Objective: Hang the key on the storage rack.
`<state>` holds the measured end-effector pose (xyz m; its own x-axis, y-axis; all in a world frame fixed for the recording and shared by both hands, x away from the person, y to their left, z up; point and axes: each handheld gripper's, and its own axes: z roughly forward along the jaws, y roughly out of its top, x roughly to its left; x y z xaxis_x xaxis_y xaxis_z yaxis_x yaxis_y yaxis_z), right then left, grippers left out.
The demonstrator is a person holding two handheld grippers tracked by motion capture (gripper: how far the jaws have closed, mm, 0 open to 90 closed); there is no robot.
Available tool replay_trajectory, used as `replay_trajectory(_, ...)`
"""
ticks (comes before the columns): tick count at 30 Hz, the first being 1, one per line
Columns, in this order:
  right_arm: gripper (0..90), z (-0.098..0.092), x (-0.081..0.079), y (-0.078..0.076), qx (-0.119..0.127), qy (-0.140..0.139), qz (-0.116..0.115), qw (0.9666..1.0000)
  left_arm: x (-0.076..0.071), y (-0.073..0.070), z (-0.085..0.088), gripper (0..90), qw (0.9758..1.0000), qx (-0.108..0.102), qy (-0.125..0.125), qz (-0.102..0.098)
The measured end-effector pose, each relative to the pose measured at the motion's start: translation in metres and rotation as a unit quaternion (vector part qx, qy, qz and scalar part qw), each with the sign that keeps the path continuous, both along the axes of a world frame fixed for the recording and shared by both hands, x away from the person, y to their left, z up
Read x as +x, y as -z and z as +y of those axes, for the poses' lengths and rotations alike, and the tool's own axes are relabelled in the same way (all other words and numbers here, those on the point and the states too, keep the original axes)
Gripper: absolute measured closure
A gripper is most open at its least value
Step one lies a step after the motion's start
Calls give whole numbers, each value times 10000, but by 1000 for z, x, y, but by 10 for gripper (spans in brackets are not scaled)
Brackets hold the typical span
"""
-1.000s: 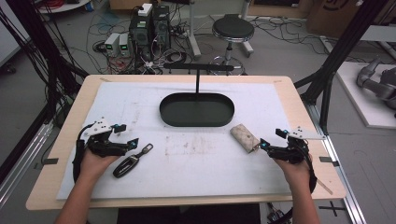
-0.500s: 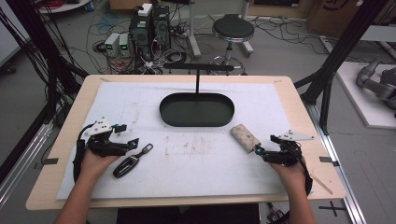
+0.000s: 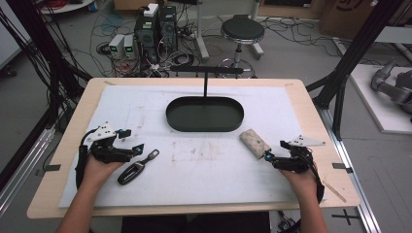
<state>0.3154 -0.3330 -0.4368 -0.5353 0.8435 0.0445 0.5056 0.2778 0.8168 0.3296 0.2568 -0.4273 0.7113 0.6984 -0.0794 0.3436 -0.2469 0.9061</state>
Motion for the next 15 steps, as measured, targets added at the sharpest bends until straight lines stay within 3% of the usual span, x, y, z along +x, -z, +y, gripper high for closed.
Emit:
replay_trajectory(6, 197, -2, 0, -3, 17, 57, -61, 10000, -2, 5, -10, 179, 9994, 177, 186, 234)
replay_trajectory(10, 197, -3, 0, -3, 42, 79, -65, 9999, -2, 10, -15, 206, 9968, 314, 418, 606)
replay_trajectory(15, 197, -3, 0, -3, 52, 60, -89, 9999, -2, 16, -17, 337, 9940, 439, 578, 814)
